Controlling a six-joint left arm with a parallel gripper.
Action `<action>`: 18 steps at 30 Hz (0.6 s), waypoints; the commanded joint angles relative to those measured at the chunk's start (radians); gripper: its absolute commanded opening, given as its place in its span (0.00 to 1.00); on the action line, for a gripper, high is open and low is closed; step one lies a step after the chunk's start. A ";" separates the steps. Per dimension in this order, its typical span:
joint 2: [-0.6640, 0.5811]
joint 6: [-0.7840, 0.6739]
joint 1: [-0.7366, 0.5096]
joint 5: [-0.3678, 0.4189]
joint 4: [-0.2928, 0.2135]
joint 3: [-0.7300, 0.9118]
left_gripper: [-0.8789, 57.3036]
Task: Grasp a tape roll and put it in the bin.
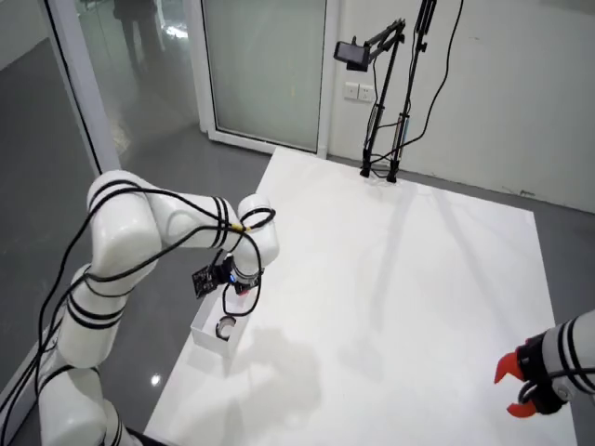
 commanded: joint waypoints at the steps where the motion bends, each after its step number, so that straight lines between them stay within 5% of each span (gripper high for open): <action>1: -0.201 0.000 -0.285 0.084 0.000 -0.001 0.01; 18: -0.293 0.000 -0.506 0.083 -0.017 -0.003 0.01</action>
